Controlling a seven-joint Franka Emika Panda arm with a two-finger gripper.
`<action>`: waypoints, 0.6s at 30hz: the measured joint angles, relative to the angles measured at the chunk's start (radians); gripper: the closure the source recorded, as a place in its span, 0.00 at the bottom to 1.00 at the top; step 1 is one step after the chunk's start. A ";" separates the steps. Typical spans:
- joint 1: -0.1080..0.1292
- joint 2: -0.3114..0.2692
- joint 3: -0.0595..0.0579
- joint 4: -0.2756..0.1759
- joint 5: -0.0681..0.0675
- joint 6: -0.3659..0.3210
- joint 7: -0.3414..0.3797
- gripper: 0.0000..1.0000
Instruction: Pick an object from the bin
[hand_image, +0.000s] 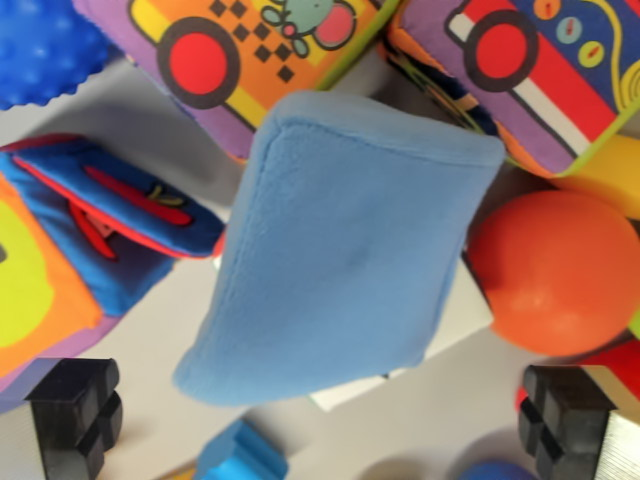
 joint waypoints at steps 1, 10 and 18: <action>0.000 0.008 0.000 -0.001 0.000 0.008 0.000 0.00; 0.001 0.068 -0.001 -0.006 -0.002 0.073 0.001 0.00; 0.002 0.093 -0.002 -0.006 -0.003 0.100 0.001 0.00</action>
